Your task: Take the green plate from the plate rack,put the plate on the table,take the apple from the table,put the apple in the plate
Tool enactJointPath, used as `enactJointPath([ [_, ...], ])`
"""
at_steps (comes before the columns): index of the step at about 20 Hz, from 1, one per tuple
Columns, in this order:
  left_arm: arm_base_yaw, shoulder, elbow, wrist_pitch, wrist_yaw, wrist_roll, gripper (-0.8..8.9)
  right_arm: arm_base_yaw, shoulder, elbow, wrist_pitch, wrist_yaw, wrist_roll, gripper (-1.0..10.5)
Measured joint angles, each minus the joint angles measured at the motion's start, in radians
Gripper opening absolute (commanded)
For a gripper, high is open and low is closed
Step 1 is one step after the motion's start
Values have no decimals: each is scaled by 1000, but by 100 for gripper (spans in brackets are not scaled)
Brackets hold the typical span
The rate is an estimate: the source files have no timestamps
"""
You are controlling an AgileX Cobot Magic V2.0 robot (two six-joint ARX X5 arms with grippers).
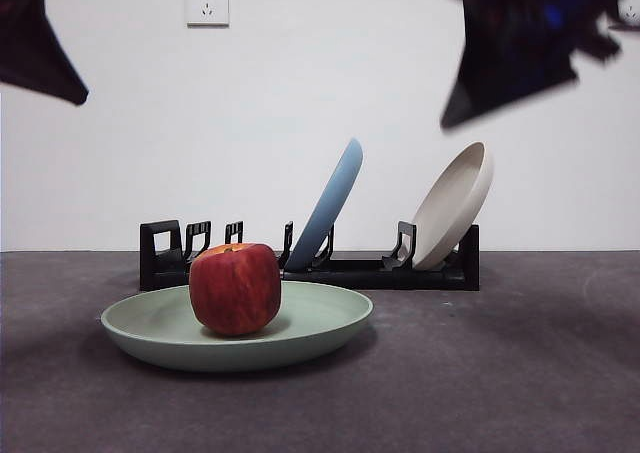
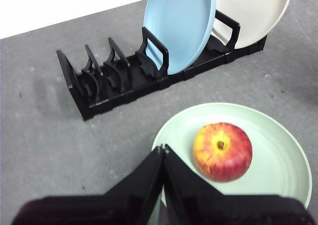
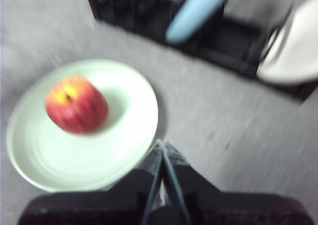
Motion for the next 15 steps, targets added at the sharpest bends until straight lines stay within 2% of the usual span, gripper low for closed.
enactJointPath([
  [3,0,-10,-53,40,3,-28,-9,0,0,-136,174,0,36,-16],
  [5,0,-10,-55,82,3,-47,-8,0,0,-156,215,0,48,-16],
  [9,0,-11,-53,91,3,-79,-3,0,-1,-156,227,0,59,1],
  [15,0,-10,-53,91,3,-80,-3,0,-1,-156,227,0,60,1],
])
